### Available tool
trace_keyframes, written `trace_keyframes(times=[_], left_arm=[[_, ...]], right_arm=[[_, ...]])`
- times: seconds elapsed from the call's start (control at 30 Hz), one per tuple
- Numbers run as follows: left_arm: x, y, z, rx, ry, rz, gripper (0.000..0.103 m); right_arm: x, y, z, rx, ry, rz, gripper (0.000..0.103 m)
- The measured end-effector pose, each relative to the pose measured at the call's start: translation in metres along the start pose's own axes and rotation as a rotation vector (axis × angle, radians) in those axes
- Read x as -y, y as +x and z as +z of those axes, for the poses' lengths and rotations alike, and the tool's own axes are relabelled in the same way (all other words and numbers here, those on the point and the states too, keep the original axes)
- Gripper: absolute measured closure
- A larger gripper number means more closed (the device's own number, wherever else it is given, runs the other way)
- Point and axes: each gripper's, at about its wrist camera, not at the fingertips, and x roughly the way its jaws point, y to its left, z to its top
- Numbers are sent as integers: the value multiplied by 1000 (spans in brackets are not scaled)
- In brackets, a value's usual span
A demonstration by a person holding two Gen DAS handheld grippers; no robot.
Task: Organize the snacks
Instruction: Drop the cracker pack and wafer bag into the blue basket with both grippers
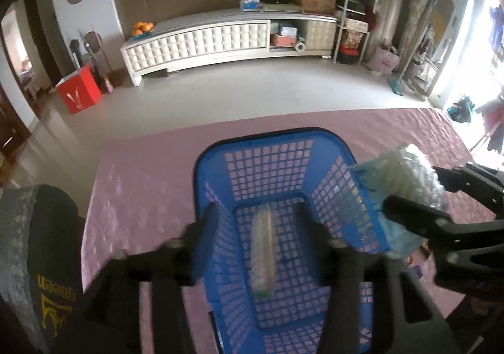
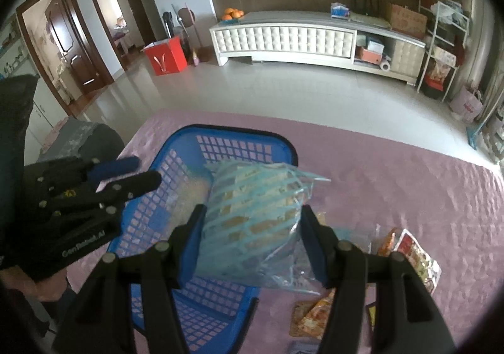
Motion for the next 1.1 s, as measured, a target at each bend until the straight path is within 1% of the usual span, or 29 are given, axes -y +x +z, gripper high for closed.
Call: trace_keyframes(times=[0.13, 0.17, 0.27, 0.43, 0.47, 0.5, 0.6, 0.73, 0.87, 1.0, 1.1], left_arm=[[-7, -13, -6, -8, -23, -8, 54], [-7, -17, -8, -5, -21, -4, 53], [-10, -30, -12, 8, -16, 8, 44], [-20, -45, -15, 26, -15, 17, 43], [-22, -46, -14, 27, -15, 16, 40], [-24, -46, -14, 26, -15, 17, 37], [-30, -42, -15, 15, -12, 34, 37], [-43, -29, -20, -12, -37, 30, 37], [-53, -16, -26, -39, -62, 28, 37], [-64, -7, -32, -72, -105, 8, 37], [-69, -7, -34, -72, -109, 10, 37]], right_arm=[[1, -11, 1, 16, 5, 1, 40], [1, -14, 1, 20, 6, 3, 40], [-2, -18, 6, 26, 4, 14, 40], [-20, -11, 15, 22, -36, 20, 40], [-21, -8, 17, 22, -44, 22, 40], [-24, -3, 18, 19, -49, 25, 40], [-30, 17, 22, -19, -52, 30, 40], [-38, 43, 22, -72, -80, 24, 40], [-44, 61, 20, -105, -102, 9, 40], [-48, 75, 19, -144, -118, 10, 40], [-49, 80, 17, -155, -128, 1, 40]])
